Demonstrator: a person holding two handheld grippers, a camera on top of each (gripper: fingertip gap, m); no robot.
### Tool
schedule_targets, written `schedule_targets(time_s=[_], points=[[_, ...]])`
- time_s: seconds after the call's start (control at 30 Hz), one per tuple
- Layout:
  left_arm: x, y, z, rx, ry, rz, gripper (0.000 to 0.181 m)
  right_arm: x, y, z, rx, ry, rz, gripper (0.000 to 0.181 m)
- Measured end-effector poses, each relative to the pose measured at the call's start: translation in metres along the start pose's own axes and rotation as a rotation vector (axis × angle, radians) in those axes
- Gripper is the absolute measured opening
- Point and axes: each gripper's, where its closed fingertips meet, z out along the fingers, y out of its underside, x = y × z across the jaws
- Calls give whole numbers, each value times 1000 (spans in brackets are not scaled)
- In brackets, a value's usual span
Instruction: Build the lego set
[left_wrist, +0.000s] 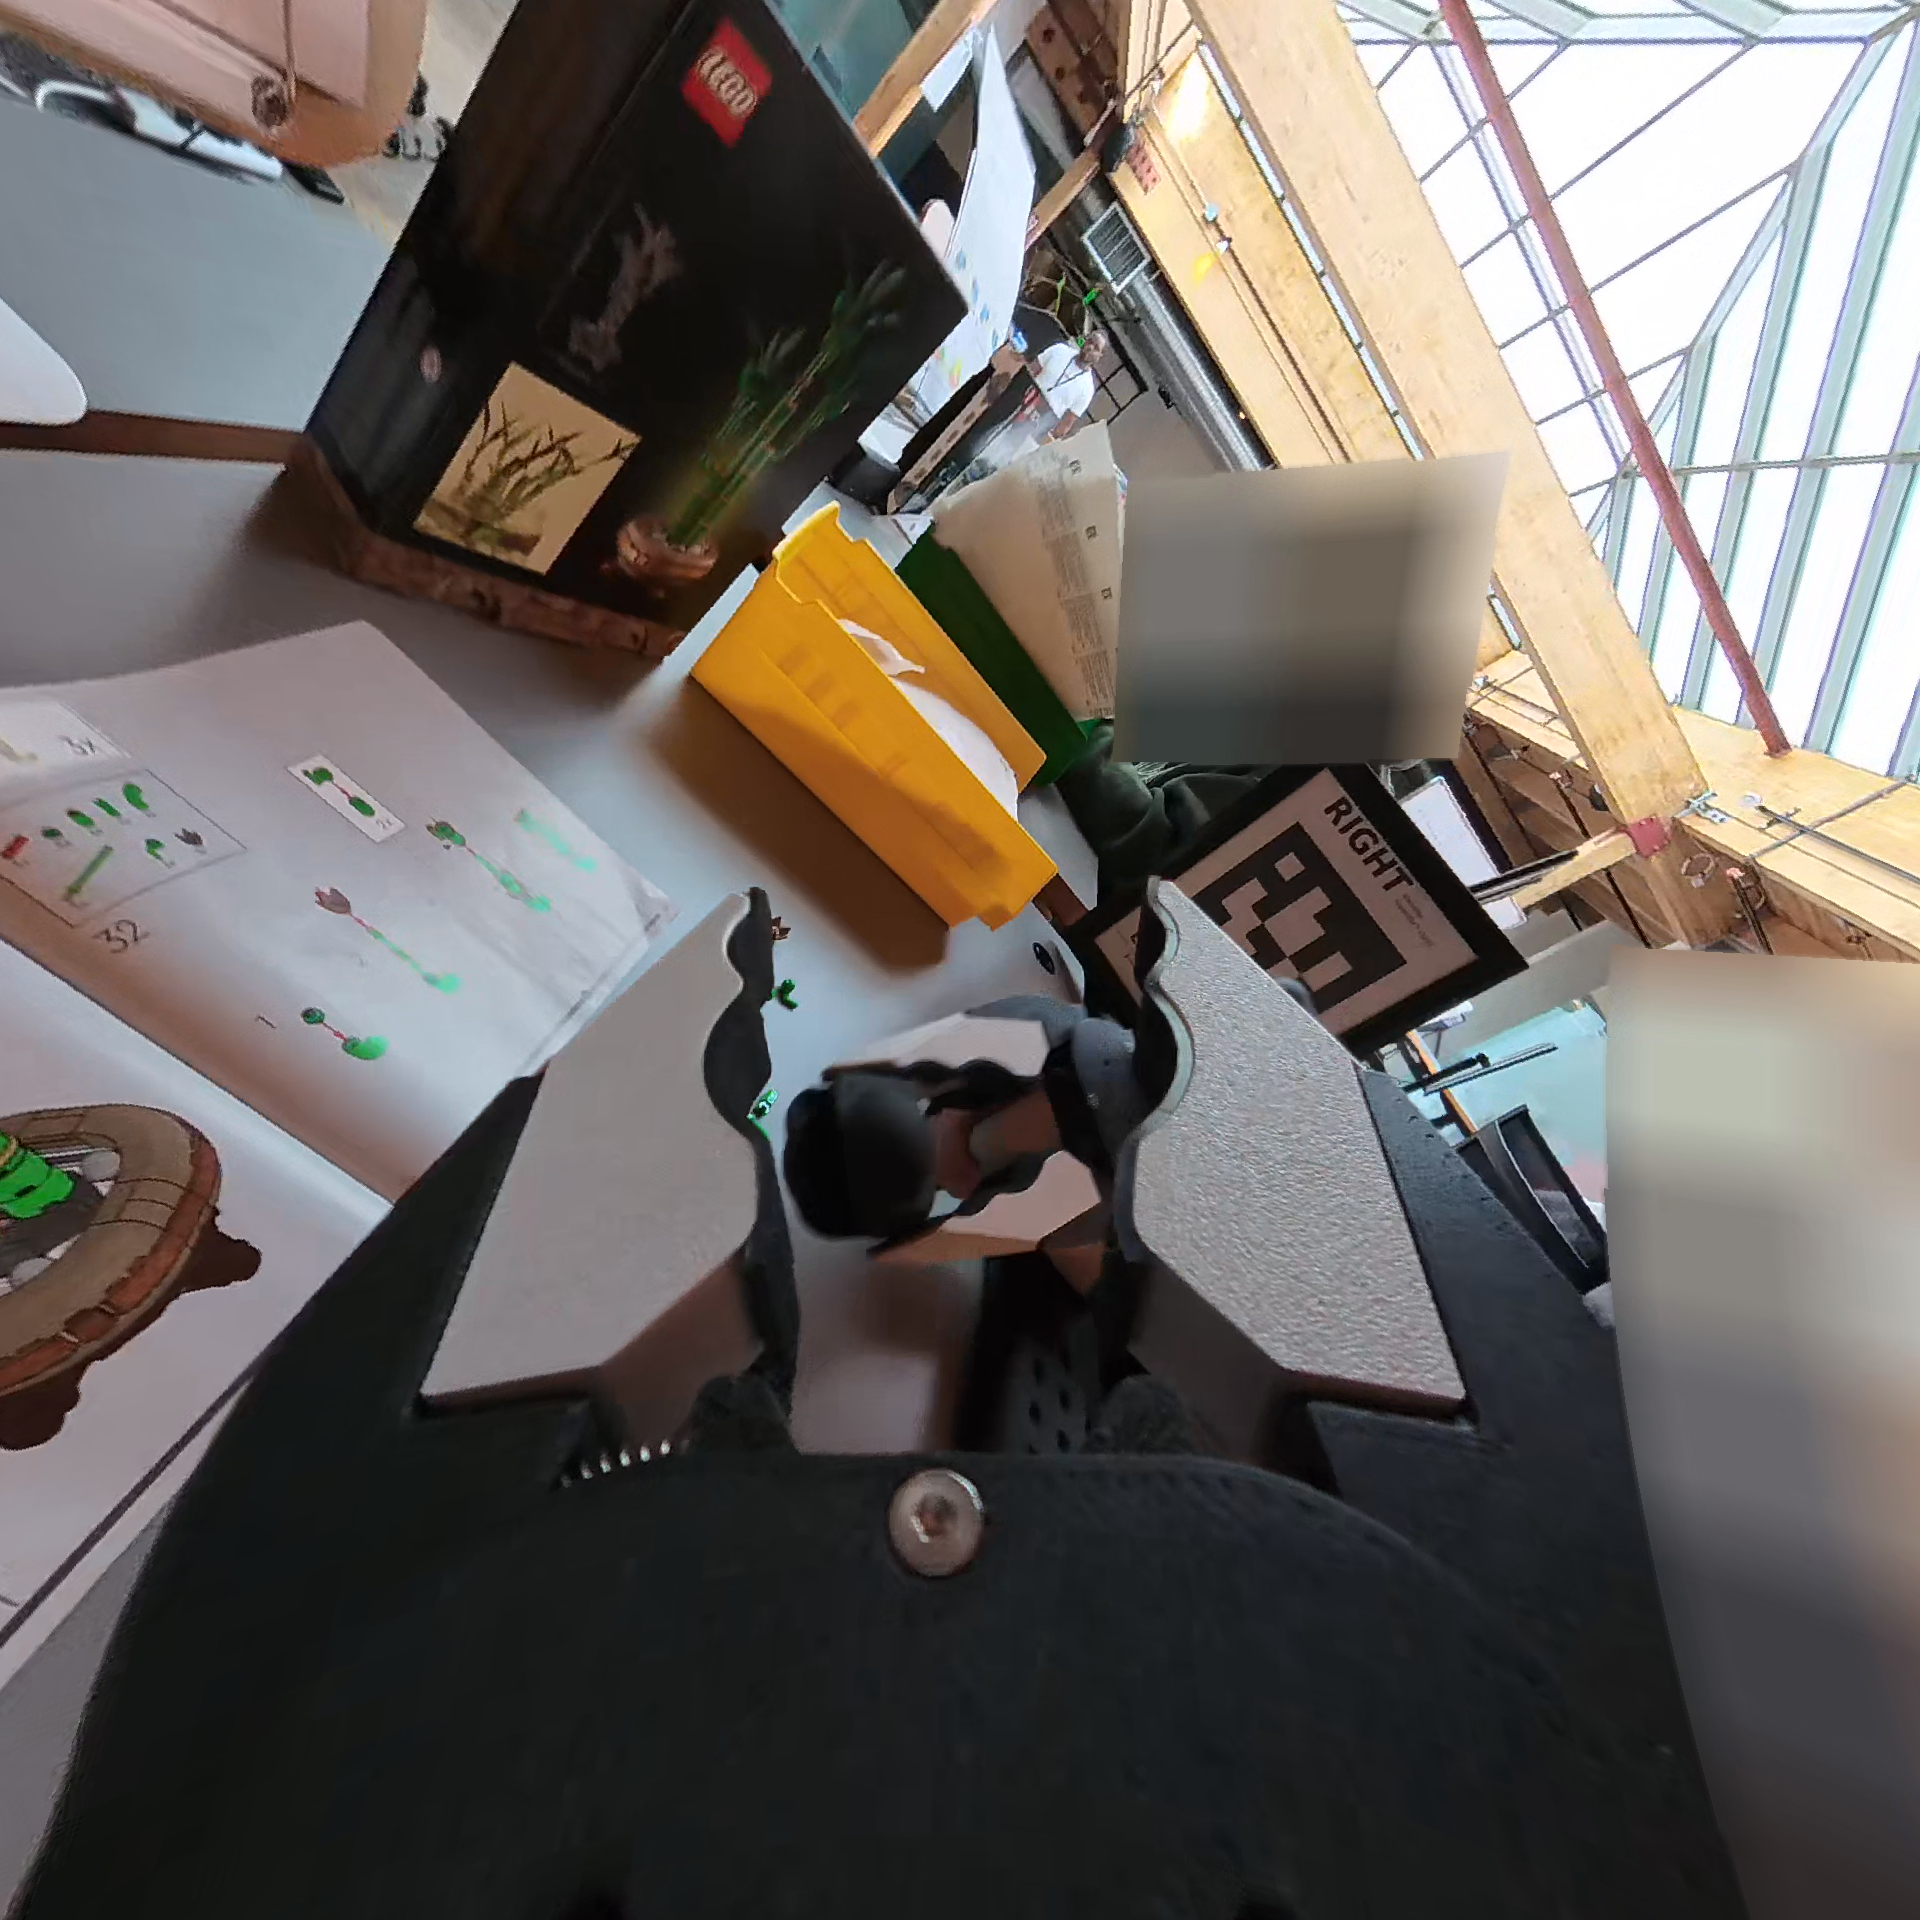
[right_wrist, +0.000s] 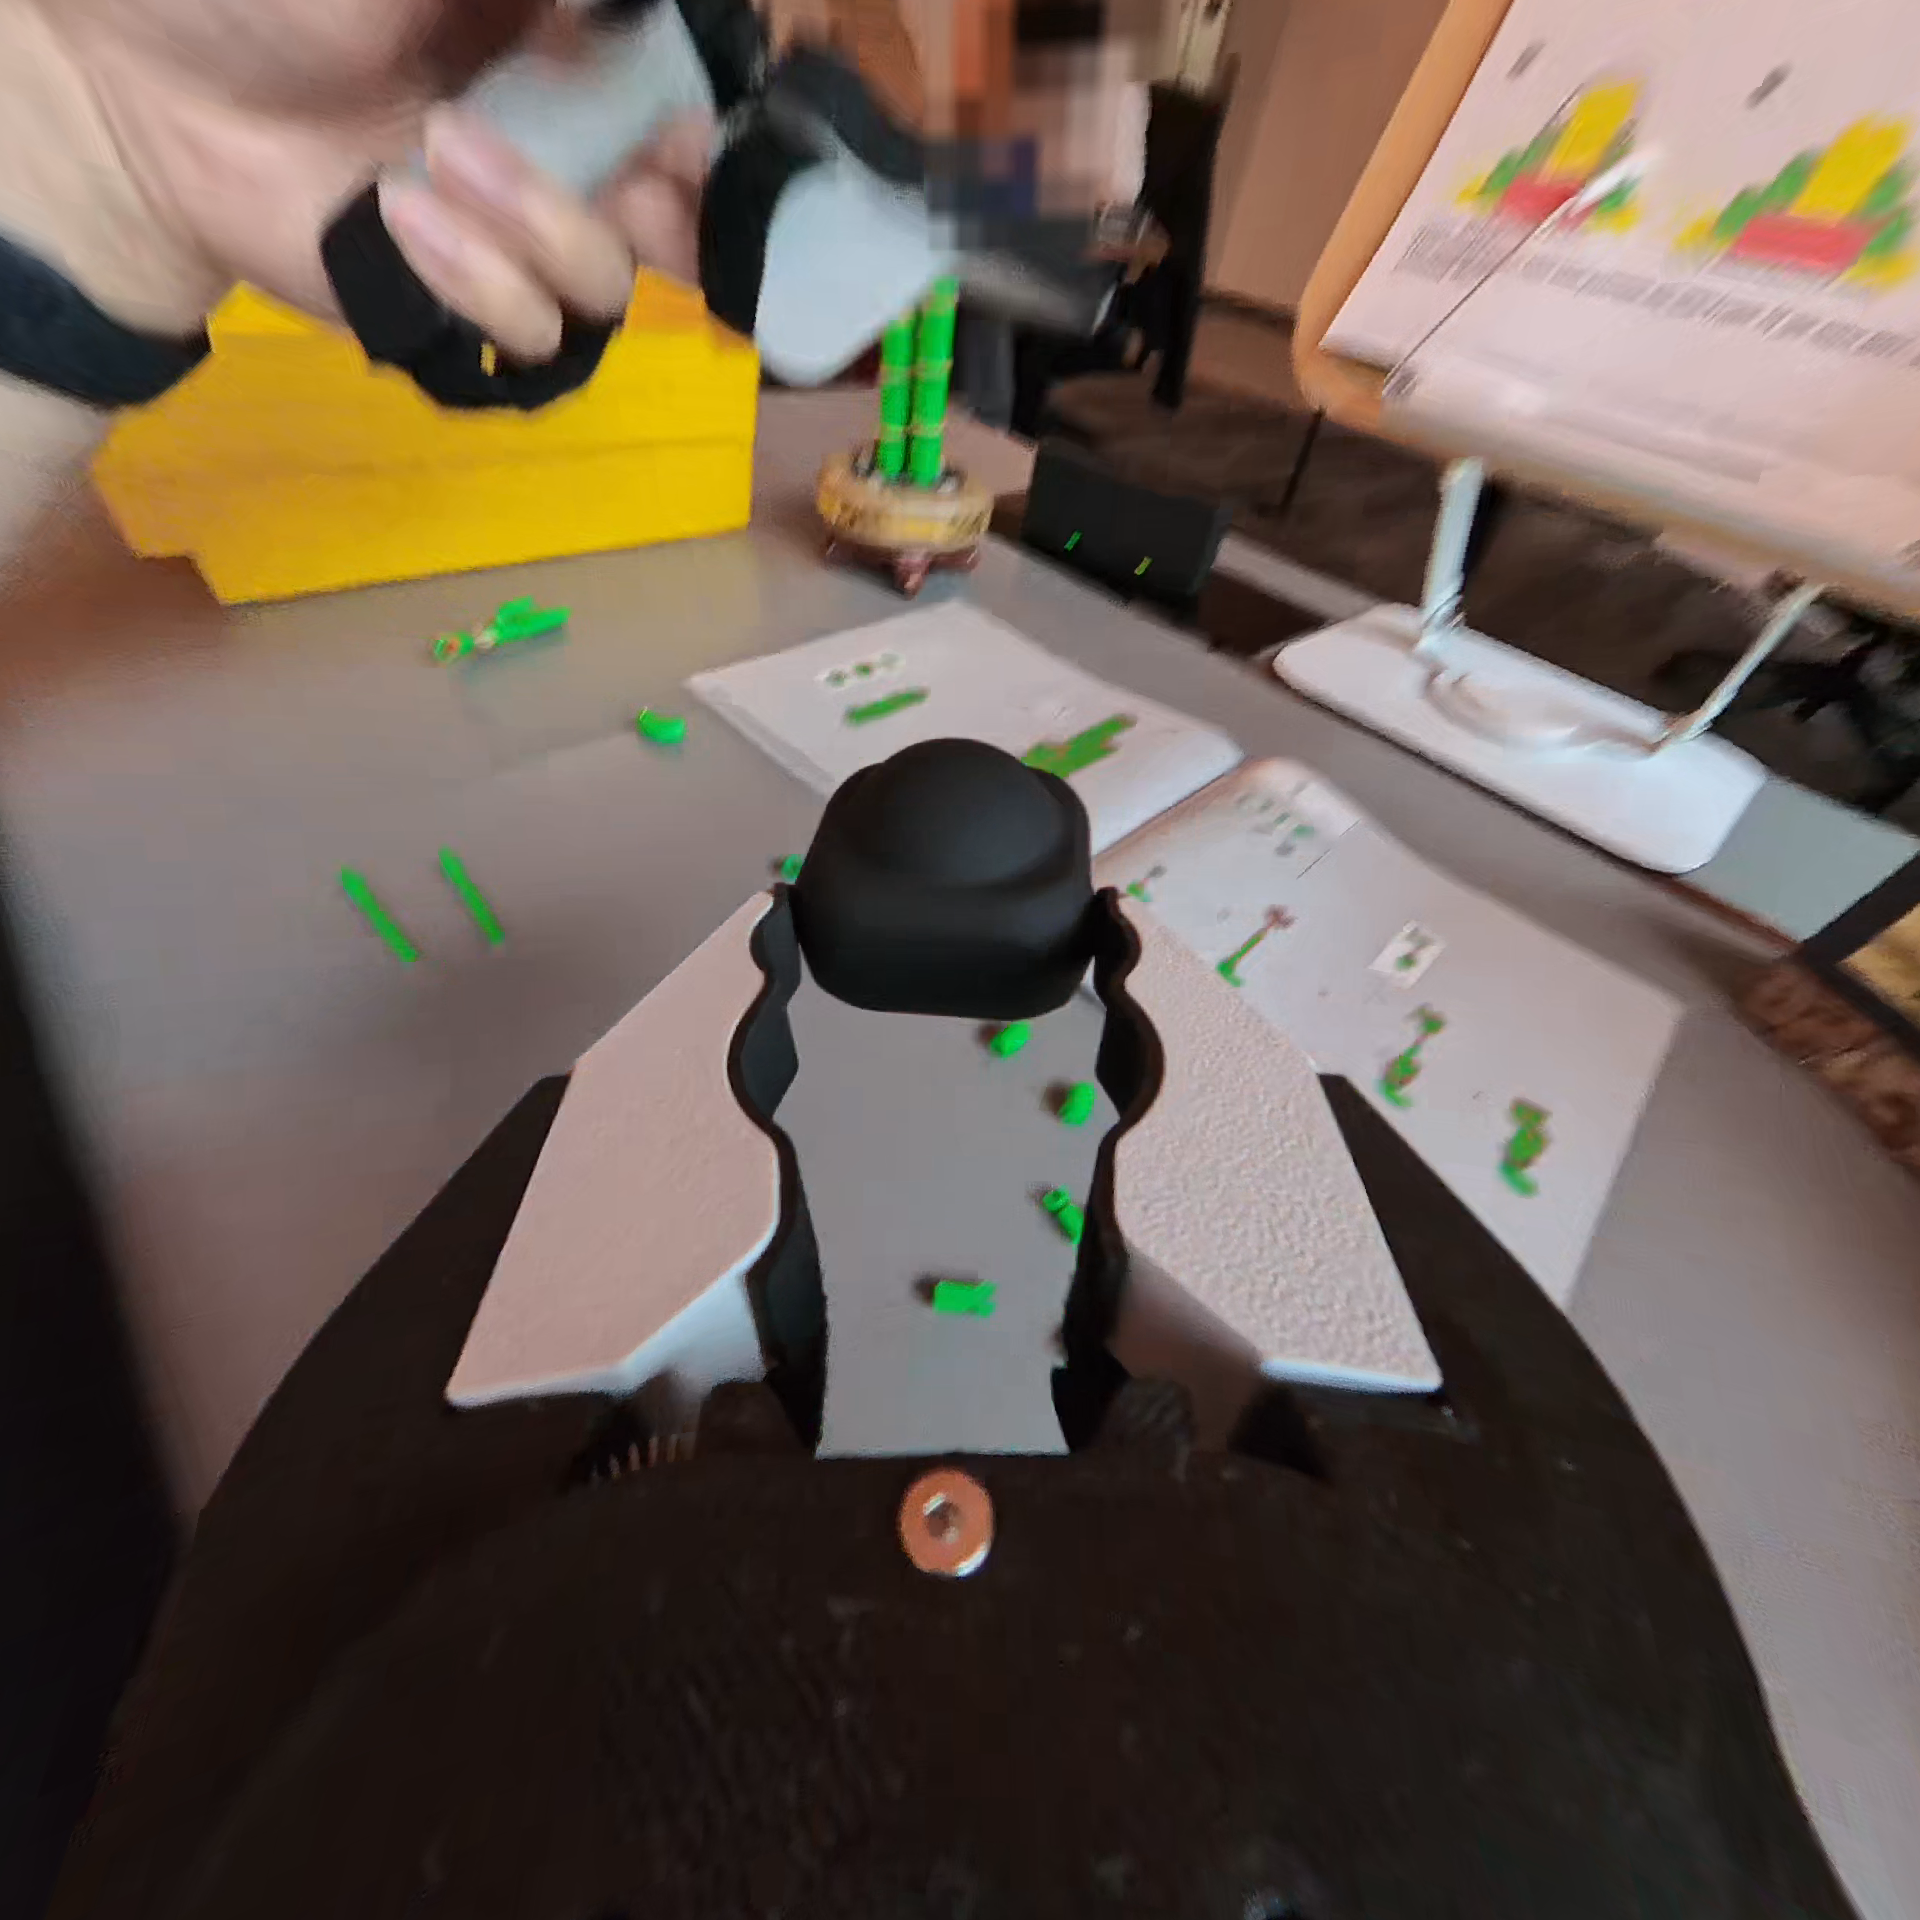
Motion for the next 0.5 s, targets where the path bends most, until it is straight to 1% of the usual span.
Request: schedule_targets(time_s=[0.03,0.13,0.27,0.37,0.5], points=[[4,-2,-3,4,7,8,67,-5,10,2,-48,-24,9,55],[14,-4,-6,0,42,15,66,-17,34,9,-190,-95,12,55],[19,1,-2,-34,72,9,65,-31,60,19,-384,-186,16,55],[21,5,3,-59,100,-14,64,-33,64,21,-508,-227,-27,55],[27,6,3,-71,122,-10,63,-31,66,19,-722,-313,-31,55]])
